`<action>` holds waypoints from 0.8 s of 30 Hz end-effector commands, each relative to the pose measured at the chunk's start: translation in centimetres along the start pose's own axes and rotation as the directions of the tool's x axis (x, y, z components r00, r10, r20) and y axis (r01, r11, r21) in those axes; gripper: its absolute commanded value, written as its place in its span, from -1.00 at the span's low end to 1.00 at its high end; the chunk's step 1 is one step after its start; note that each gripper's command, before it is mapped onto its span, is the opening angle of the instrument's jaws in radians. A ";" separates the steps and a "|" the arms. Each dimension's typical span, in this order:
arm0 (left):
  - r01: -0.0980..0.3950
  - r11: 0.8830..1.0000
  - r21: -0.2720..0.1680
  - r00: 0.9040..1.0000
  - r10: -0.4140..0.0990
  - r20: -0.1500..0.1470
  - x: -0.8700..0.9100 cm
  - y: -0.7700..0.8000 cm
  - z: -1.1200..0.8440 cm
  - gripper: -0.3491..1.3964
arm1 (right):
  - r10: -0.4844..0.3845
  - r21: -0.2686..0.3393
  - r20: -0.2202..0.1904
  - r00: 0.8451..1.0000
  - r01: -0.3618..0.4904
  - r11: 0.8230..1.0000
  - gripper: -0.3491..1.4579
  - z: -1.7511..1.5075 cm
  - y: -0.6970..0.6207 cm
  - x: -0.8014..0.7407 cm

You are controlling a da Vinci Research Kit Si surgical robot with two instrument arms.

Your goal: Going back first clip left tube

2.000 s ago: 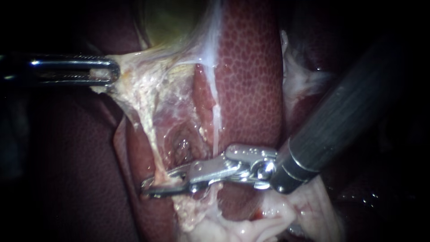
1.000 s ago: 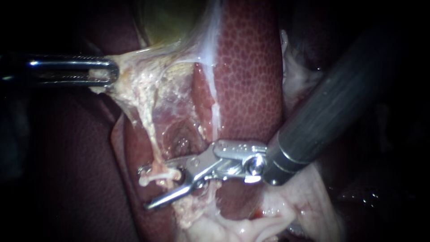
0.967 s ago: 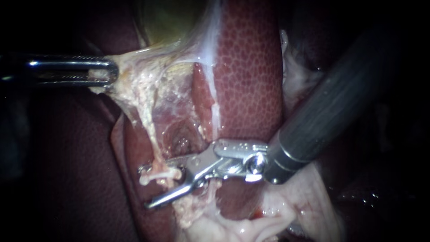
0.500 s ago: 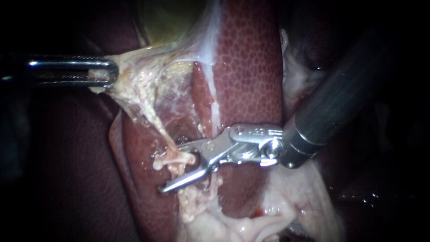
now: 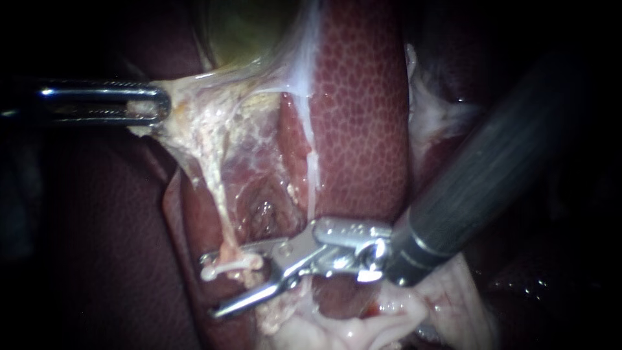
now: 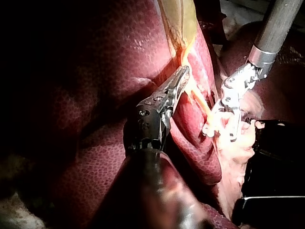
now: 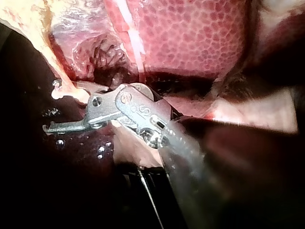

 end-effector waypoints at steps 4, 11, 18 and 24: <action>0.001 1.000 -0.001 1.000 -0.001 0.000 0.00 0.00 0.02 -1.00 | 0.009 0.028 -0.016 1.000 -0.009 1.000 0.03 0.15 0.02 -0.01; 0.001 1.000 -0.003 1.000 -0.001 0.001 0.00 -0.02 0.04 -1.00 | 0.020 -0.022 -0.045 0.999 -0.021 1.000 0.05 0.17 0.33 -0.02; 0.001 1.000 -0.004 1.000 -0.001 0.001 -0.01 -0.03 0.06 -1.00 | -0.178 -0.079 -0.038 0.983 0.175 0.981 0.05 0.03 0.59 -0.03; 0.001 1.000 -0.004 1.000 -0.001 0.001 -0.01 -0.04 0.05 -1.00 | -0.317 -0.144 -0.028 0.948 0.310 0.940 0.05 -0.21 0.54 0.24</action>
